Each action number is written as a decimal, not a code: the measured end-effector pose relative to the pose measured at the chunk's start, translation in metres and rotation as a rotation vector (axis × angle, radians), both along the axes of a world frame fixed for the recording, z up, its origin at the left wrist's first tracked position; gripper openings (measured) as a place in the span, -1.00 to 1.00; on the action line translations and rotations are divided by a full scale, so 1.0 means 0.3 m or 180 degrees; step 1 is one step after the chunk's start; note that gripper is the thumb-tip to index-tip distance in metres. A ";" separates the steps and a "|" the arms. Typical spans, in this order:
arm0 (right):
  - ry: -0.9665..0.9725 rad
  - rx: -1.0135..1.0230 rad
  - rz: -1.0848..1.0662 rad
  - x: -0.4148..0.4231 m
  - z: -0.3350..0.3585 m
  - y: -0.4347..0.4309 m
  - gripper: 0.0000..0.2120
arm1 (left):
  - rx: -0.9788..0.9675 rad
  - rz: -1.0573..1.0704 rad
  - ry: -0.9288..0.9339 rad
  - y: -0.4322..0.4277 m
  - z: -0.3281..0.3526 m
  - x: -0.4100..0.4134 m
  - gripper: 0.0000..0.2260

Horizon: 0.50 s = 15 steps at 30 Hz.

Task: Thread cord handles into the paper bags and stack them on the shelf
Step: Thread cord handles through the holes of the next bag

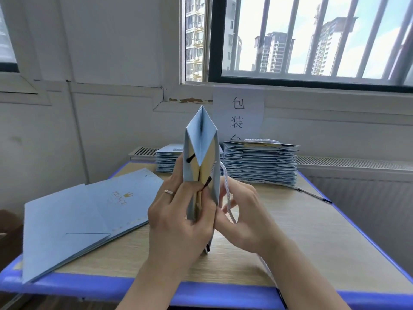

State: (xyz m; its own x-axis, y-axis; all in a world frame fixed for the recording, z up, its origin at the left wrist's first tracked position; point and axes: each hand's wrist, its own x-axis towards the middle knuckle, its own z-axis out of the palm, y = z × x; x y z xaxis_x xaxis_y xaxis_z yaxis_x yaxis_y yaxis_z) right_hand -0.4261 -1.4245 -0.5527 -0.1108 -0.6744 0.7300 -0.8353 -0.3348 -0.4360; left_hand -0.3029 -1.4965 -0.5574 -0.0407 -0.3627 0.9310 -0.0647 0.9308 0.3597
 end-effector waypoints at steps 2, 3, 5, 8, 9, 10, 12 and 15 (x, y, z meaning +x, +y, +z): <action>-0.0030 -0.0004 0.0019 0.000 0.000 0.001 -0.89 | 0.0059 -0.0047 -0.0133 0.005 0.005 0.008 -0.85; -0.0050 -0.0005 0.0036 0.000 0.000 0.002 -0.88 | 0.0085 -0.0082 -0.0201 0.007 0.005 0.012 -0.85; -0.0071 0.0020 0.0062 -0.003 -0.001 0.003 -0.87 | 0.0129 -0.0134 -0.0285 0.008 0.005 0.020 -0.87; -0.0079 0.0036 0.0078 -0.004 -0.003 0.004 -0.87 | 0.0178 -0.0198 -0.0411 0.006 0.006 0.030 -0.88; -0.0071 0.0035 0.0085 -0.003 -0.003 0.004 -0.87 | 0.0191 -0.0229 -0.0464 0.006 0.006 0.032 -0.89; -0.0056 0.0035 0.0098 -0.004 -0.002 0.006 -0.86 | 0.0204 -0.0262 -0.0513 0.007 0.007 0.033 -0.89; -0.0053 0.0075 0.0178 -0.006 0.003 0.013 -0.85 | 0.0239 -0.0333 -0.0583 0.007 0.007 0.036 -0.86; -0.0186 0.0383 0.0355 -0.017 0.017 0.034 -0.84 | 0.0295 -0.0412 -0.0713 0.005 0.002 0.046 -0.88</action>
